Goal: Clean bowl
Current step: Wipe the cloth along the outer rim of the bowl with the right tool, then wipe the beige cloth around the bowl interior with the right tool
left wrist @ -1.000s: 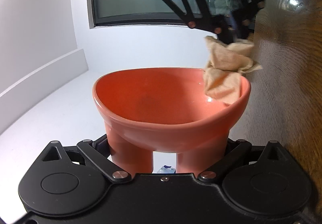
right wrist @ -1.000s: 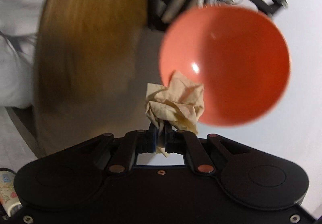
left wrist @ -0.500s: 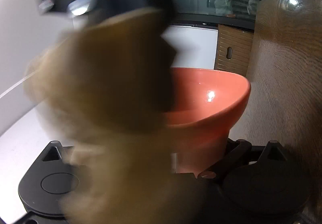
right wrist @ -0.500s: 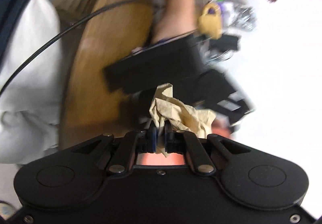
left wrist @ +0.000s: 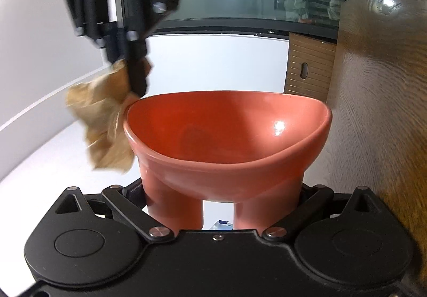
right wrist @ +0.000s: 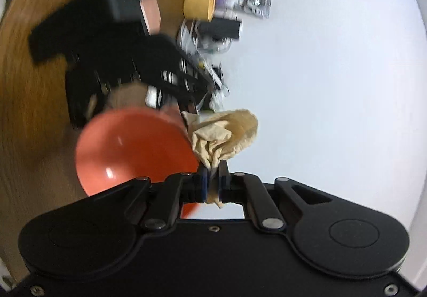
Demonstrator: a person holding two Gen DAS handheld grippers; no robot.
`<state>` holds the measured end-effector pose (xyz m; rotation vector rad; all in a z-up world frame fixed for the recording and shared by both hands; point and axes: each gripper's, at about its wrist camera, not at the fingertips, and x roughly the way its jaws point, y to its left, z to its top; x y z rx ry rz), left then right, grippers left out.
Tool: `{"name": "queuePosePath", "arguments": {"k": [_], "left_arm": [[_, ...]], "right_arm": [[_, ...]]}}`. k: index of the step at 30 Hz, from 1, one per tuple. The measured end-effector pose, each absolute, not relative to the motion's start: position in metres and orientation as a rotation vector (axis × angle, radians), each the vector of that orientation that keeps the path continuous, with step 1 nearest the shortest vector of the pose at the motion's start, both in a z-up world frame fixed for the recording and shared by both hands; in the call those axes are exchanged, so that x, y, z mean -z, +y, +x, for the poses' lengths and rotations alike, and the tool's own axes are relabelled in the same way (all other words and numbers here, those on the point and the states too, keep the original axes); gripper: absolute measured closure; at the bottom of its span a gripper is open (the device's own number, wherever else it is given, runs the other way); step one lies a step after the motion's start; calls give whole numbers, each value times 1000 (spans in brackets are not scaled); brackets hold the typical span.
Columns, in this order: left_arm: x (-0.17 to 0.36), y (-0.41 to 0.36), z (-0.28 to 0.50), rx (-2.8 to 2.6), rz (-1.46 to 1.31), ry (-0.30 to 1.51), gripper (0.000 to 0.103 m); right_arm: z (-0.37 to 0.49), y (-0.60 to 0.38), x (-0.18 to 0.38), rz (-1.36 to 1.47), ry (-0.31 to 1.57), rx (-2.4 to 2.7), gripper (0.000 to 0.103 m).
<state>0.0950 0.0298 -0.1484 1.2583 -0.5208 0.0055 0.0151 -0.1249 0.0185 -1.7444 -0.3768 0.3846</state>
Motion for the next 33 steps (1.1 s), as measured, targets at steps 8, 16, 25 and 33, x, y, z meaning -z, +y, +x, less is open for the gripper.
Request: {"name": "queuePosePath", "arguments": {"k": [8, 16, 25, 33], "left_arm": [[151, 22, 103, -5, 1258, -520, 7], [150, 22, 104, -1, 1254, -514, 7], [151, 21, 105, -1, 1254, -514, 7], [152, 20, 104, -1, 1256, -518, 7]], "right_arm": [[58, -152, 10, -1792, -187, -327, 97], [51, -163, 66, -1938, 21, -499, 97], [-1, -128, 76, -1982, -148, -699, 97], [-9, -99, 21, -1856, -425, -576, 97]]}}
